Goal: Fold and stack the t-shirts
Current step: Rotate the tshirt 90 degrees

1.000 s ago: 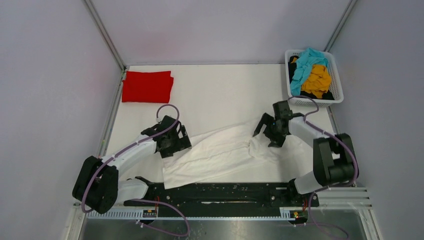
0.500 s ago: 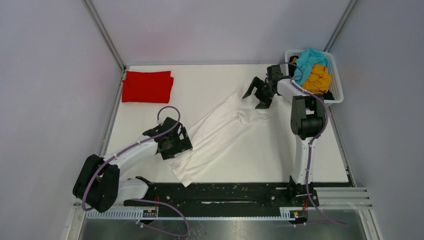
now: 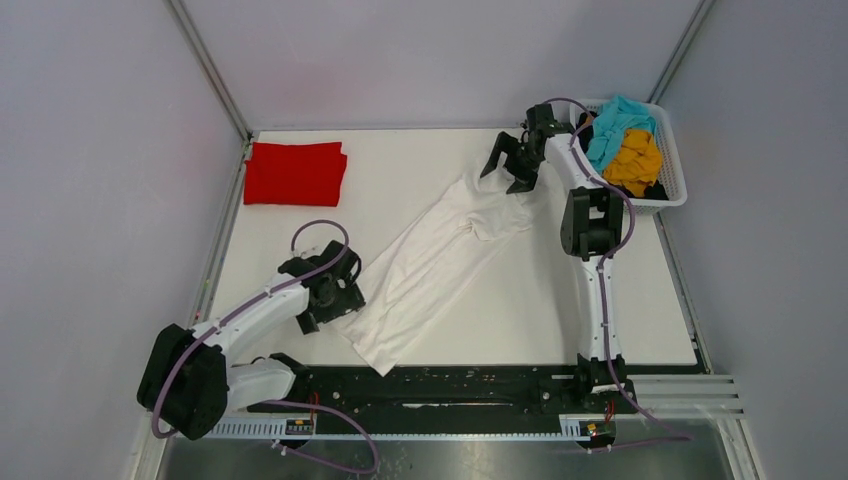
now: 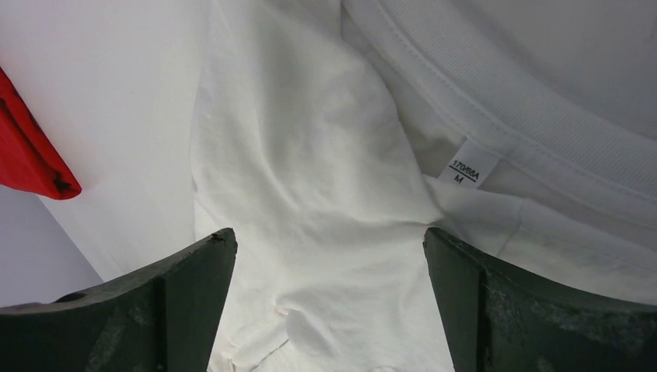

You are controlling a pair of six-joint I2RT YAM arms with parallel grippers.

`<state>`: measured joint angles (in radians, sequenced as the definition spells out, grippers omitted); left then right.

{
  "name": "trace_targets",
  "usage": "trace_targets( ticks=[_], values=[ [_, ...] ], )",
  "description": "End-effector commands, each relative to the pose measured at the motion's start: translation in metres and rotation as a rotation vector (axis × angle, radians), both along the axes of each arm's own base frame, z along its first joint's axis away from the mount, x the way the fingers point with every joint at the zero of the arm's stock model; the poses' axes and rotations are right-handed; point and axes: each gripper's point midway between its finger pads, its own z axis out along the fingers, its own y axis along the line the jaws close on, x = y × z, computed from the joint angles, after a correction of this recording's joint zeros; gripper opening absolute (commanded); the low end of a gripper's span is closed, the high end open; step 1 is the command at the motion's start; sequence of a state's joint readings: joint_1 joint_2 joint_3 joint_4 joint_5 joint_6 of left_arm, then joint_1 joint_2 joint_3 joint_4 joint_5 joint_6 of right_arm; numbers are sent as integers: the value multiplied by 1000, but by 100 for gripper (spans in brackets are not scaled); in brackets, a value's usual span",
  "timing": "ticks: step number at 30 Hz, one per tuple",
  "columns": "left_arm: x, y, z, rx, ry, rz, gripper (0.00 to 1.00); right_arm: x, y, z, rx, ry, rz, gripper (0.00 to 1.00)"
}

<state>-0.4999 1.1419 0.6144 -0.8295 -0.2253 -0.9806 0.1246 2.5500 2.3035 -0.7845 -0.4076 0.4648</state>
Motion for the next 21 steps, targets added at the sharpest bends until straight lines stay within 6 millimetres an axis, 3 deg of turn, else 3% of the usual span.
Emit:
trace_targets(
  ticks=[1, 4, 6, 8, 11, 13, 15, 19, 21],
  values=[
    [12, 43, 33, 256, -37, 75, 99, 3, 4, 33, -7, -56, 50, 99],
    [15, 63, 61, 369, -70, 140, 99, 5, 0, 67, -50, -135, 55, 99],
    [25, 59, 74, 341, -120, 155, 99, -6, -3, 88, -79, -159, 74, 100],
    [40, 38, 80, 237, -185, 104, 99, -28, -4, 100, -148, -166, 106, 100],
    [60, -27, 84, -44, -285, -129, 99, -69, 3, 108, -235, -195, 156, 99],
    [61, -79, 89, -253, -324, -307, 99, -95, 17, 99, -214, -207, 152, 100],
    [56, -117, 93, -354, -342, -441, 99, -128, 32, 79, -164, -173, 132, 99],
    [48, -152, 74, -373, -285, -543, 99, -183, 69, 44, -138, -105, 209, 99],
    [44, -157, 54, -342, -219, -566, 99, -195, 81, 31, -133, -72, 239, 99]
  ],
)
